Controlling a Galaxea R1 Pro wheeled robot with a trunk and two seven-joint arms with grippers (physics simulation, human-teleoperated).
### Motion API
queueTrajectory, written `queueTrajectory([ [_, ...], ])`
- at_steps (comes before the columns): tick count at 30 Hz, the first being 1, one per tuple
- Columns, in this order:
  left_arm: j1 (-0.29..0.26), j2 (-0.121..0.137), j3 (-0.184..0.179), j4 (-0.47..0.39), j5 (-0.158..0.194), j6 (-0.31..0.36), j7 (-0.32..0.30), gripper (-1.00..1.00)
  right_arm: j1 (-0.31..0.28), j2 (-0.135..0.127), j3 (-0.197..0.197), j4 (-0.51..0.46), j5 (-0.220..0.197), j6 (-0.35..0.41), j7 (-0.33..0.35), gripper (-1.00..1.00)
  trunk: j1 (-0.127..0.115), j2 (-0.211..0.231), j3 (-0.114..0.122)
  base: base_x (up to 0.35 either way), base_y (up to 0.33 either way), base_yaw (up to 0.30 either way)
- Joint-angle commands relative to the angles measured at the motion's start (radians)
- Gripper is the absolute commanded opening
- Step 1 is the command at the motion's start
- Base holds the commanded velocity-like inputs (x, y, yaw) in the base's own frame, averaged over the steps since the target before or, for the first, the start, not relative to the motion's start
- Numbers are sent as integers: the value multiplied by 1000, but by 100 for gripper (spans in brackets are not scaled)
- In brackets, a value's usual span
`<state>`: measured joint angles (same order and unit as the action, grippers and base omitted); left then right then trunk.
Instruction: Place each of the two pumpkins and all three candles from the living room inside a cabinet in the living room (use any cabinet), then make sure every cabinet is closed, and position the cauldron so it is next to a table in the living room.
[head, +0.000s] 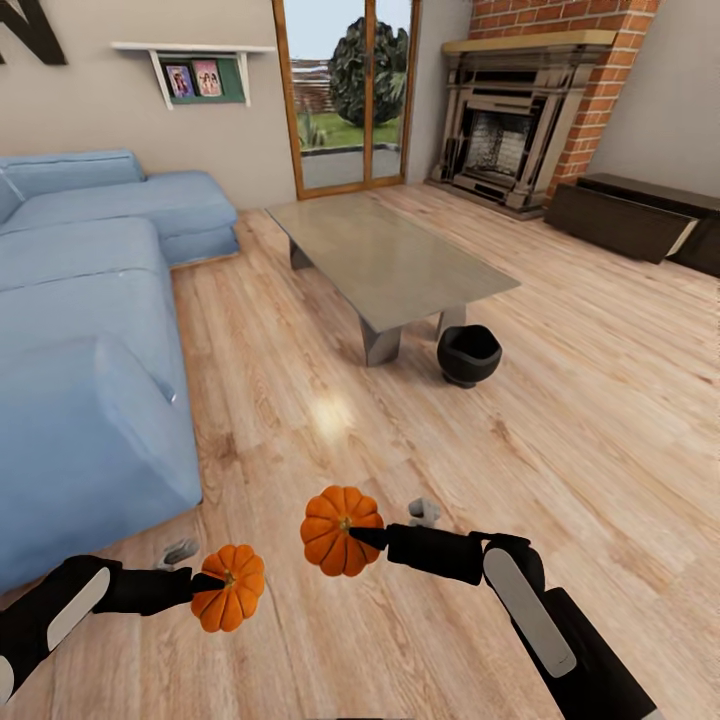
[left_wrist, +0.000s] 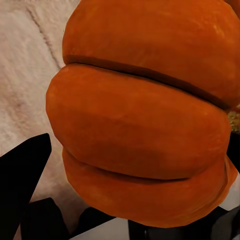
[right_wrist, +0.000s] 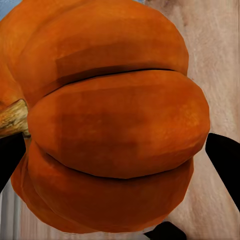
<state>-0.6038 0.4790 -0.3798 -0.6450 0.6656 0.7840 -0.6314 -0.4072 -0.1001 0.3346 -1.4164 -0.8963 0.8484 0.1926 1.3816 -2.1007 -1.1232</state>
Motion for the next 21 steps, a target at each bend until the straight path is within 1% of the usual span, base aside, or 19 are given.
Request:
queueTrajectory([
  [1,-1,1,-4,-1,5,3,2,-100,-1,0,1,0,5,1,5,-100,0,0,0,0,0,-142],
  [21,-1,1,-4,-1,5,3,2,-100,-1,-1,0,8,5,-3,5,-100,0,0,26,0,0,-180],
])
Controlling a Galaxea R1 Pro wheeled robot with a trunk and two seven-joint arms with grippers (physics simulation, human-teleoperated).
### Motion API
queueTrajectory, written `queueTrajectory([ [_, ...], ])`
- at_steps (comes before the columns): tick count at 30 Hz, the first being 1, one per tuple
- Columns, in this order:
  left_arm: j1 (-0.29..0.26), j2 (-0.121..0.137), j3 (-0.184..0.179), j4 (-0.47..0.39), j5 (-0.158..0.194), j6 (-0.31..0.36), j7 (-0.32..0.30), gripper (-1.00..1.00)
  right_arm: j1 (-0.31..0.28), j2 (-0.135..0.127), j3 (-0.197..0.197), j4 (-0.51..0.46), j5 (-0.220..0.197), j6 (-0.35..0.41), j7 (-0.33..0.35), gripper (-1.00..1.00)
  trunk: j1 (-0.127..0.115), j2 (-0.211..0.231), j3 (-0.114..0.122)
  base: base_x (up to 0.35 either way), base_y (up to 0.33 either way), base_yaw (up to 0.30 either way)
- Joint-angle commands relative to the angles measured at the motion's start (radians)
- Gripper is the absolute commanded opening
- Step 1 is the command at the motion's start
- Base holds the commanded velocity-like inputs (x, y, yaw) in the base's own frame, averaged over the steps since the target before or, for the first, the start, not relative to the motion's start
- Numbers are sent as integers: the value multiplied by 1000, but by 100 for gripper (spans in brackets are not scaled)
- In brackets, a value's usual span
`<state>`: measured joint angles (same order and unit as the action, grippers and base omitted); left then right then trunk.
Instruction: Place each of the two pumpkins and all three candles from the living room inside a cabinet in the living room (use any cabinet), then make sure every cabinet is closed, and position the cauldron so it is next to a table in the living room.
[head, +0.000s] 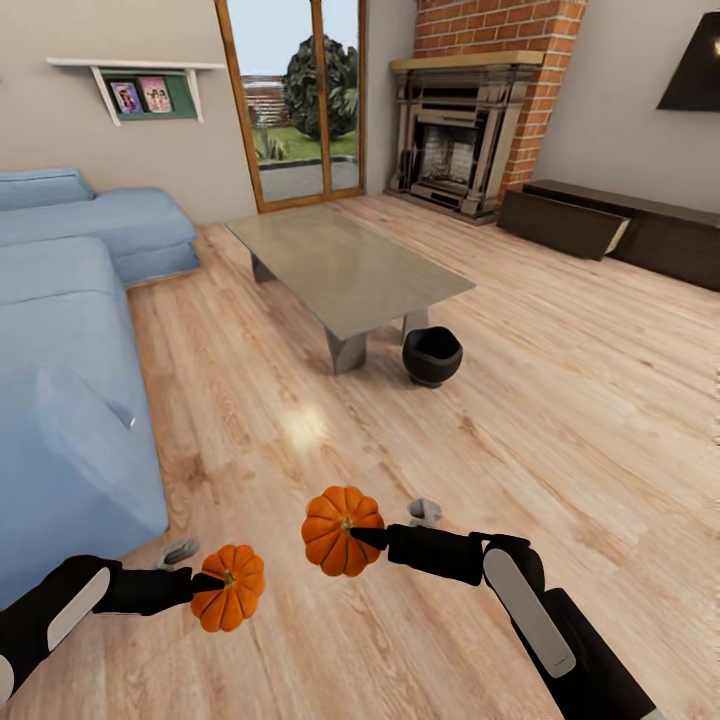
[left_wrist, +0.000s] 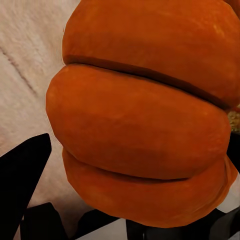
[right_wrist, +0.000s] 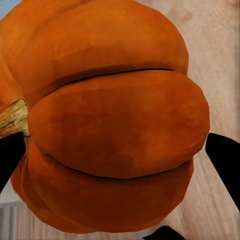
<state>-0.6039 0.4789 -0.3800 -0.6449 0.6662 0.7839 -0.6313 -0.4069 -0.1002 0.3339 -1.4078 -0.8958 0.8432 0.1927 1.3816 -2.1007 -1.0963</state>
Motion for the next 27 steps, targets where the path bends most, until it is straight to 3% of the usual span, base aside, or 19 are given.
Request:
queueTrajectory([
  [1,0,1,-4,-1,4,3,2,-100,-1,-1,1,0,5,2,5,-100,0,0,1,0,0,-194],
  [27,0,0,-6,-1,3,3,2,-100,-1,0,1,2,5,2,5,-100,0,0,35,0,0,-197],
])
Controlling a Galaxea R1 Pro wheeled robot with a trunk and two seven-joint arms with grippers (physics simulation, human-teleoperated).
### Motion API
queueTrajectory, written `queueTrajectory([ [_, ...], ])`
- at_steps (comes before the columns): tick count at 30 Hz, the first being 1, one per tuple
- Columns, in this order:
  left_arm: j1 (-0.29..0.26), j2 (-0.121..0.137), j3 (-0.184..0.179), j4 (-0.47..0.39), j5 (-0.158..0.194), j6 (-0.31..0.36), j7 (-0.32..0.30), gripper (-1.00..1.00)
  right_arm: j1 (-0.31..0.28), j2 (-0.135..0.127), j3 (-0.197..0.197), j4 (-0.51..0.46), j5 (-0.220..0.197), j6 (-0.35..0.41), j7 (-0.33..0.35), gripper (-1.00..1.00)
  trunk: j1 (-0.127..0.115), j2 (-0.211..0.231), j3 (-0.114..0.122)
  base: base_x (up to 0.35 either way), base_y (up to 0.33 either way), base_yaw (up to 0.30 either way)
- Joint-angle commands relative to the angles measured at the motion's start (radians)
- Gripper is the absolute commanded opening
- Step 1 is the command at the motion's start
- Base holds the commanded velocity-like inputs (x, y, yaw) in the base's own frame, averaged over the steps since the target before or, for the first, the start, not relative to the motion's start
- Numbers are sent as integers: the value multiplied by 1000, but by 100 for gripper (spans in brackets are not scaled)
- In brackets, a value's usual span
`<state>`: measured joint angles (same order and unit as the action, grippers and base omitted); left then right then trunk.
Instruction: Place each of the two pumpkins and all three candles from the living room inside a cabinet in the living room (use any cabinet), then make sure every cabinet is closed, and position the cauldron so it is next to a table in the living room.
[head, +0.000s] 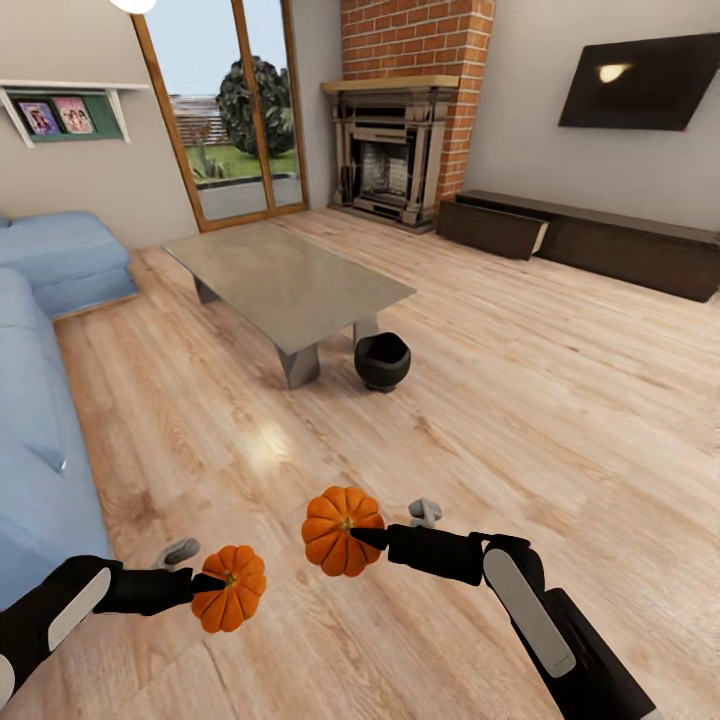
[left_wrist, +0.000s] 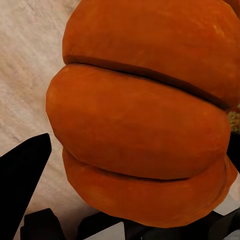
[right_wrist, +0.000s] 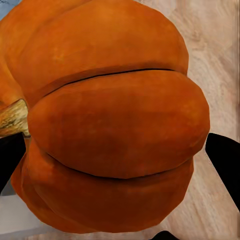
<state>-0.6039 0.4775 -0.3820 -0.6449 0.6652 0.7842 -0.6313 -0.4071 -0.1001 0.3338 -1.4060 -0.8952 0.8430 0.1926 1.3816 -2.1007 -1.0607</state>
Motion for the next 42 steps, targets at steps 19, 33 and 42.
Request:
queueTrajectory([
  [19,-1,-2,-4,-1,4,3,3,-100,13,-5,-156,1,-111,-1,18,-100,0,0,24,0,0,-197],
  [33,0,-2,-5,-1,3,3,3,-100,14,-6,-162,28,-119,-1,26,-100,0,0,37,0,0,-158],
  [42,0,-2,-5,-1,3,3,4,-100,14,-1,-223,63,-120,4,12,-100,0,0,47,0,0,-202],
])
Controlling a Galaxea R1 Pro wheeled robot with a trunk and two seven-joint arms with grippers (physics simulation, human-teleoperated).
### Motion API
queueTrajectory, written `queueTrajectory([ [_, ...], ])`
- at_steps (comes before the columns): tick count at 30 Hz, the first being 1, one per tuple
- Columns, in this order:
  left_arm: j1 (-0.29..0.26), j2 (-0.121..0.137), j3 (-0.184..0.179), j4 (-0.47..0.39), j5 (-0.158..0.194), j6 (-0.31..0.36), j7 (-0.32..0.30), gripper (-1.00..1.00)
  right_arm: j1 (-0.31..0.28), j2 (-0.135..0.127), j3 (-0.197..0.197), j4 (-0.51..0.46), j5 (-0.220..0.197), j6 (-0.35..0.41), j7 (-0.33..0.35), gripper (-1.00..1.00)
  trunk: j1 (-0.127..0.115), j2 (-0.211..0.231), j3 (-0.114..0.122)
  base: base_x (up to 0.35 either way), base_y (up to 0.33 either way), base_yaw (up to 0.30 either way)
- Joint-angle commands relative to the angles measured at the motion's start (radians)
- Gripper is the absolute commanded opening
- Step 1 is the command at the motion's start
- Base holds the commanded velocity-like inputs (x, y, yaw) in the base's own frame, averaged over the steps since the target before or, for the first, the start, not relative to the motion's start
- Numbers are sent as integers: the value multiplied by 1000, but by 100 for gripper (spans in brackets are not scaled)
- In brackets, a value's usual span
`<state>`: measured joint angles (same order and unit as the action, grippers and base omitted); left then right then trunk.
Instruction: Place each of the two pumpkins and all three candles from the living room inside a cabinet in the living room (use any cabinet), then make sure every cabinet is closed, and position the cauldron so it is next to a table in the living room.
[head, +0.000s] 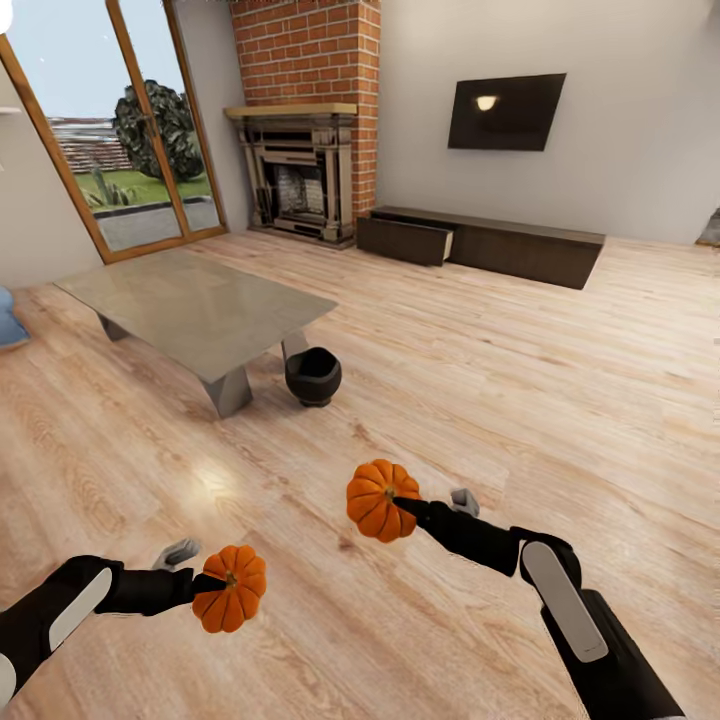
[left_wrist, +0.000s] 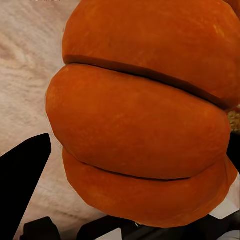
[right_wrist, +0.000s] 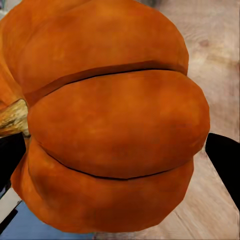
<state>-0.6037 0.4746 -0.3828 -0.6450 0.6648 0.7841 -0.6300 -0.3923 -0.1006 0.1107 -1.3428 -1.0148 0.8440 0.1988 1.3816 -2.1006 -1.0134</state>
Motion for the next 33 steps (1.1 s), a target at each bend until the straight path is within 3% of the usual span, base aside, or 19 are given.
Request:
queueTrajectory([
  [1,-1,1,-4,-1,4,3,2,-100,0,0,-24,9,-1,6,5,-100,0,0,0,0,0,-214],
  [4,-1,1,-4,-1,4,3,2,-100,0,1,-81,40,-2,14,4,-100,0,0,4,0,0,-214],
  [7,-1,1,-4,-1,4,3,3,-100,-1,0,-97,49,-2,17,4,-100,0,0,7,0,0,-215],
  [21,-1,1,-4,-1,4,3,2,-100,0,-1,-104,78,-66,18,5,-100,0,0,24,0,0,-222],
  [33,-1,0,-4,-1,4,3,3,-100,0,0,-105,123,-75,18,13,-100,0,0,38,0,0,-211],
])
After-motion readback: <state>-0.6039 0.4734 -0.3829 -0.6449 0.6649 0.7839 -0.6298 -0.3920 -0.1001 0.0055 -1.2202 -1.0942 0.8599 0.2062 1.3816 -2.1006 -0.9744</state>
